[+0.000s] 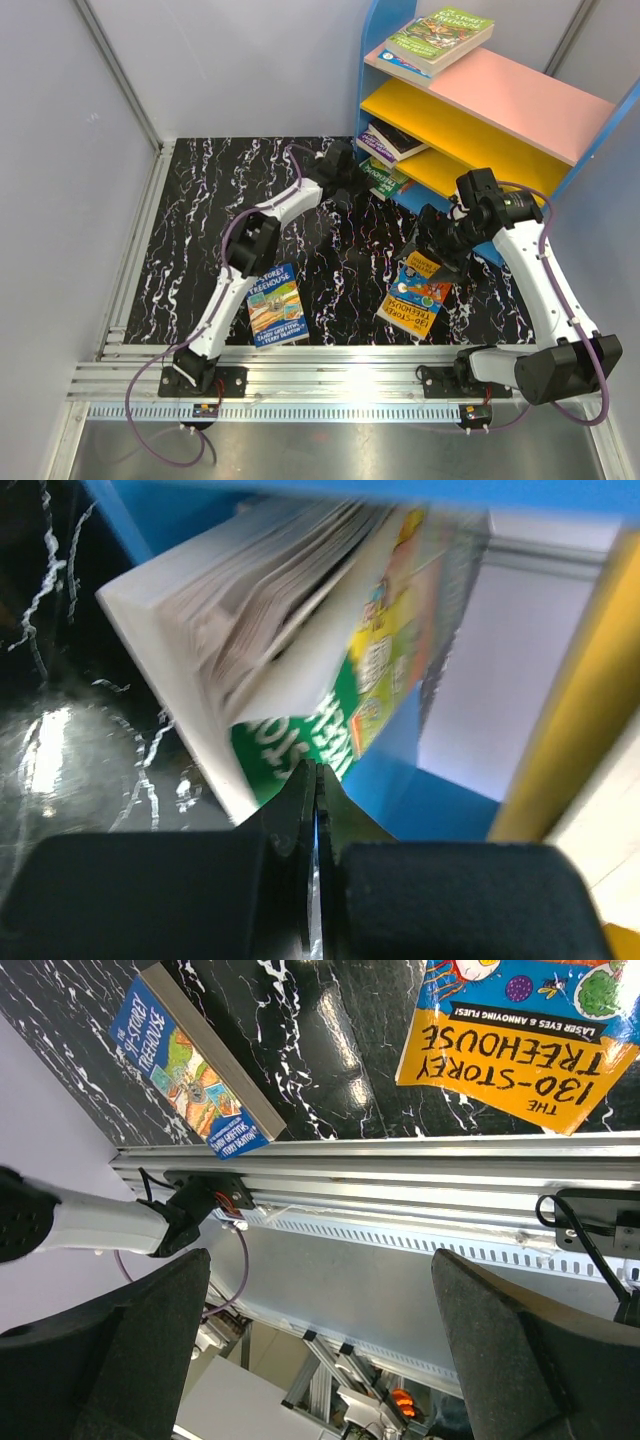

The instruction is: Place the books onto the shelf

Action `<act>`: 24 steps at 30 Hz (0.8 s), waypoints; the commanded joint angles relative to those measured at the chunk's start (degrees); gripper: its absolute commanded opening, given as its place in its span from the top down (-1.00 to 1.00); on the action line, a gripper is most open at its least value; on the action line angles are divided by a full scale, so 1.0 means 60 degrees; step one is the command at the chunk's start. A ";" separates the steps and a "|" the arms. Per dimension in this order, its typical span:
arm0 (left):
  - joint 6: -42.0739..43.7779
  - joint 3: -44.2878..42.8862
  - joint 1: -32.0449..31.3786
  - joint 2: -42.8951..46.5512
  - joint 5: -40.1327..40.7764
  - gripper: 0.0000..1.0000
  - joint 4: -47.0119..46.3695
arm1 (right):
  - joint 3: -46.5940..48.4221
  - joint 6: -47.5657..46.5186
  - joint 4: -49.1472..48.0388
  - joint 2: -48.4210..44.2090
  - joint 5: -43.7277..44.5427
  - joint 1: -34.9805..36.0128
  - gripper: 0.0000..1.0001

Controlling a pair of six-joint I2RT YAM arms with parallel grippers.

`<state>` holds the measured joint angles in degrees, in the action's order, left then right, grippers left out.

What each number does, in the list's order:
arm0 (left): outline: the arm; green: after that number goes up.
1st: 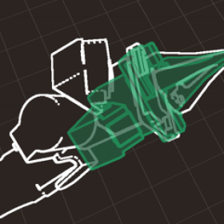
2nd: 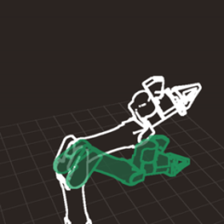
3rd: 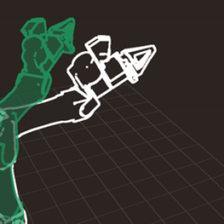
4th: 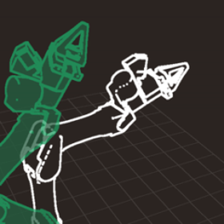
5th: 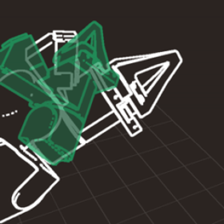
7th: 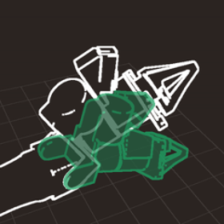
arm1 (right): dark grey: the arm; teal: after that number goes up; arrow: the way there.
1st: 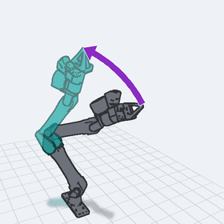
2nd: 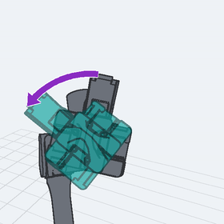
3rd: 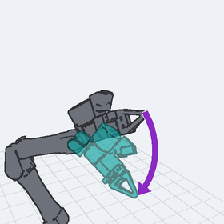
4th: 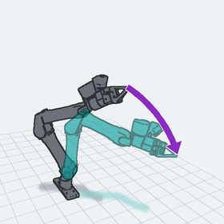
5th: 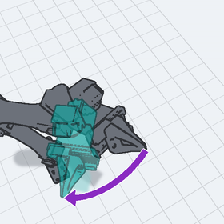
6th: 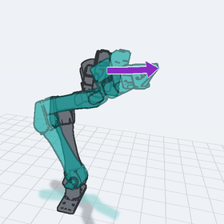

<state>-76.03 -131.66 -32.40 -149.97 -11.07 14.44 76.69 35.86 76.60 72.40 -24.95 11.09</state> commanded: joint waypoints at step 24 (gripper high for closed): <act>0.1612 0.3941 0.0244 0.2291 -0.0631 1.00 -0.1323 | -0.0344 -0.0263 0.0036 0.0018 0.0086 -0.0281 -1.00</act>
<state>-66.22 -103.68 -30.37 -134.63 -13.76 6.72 73.54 34.92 76.38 72.36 -24.97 10.00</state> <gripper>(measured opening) 0.009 0.994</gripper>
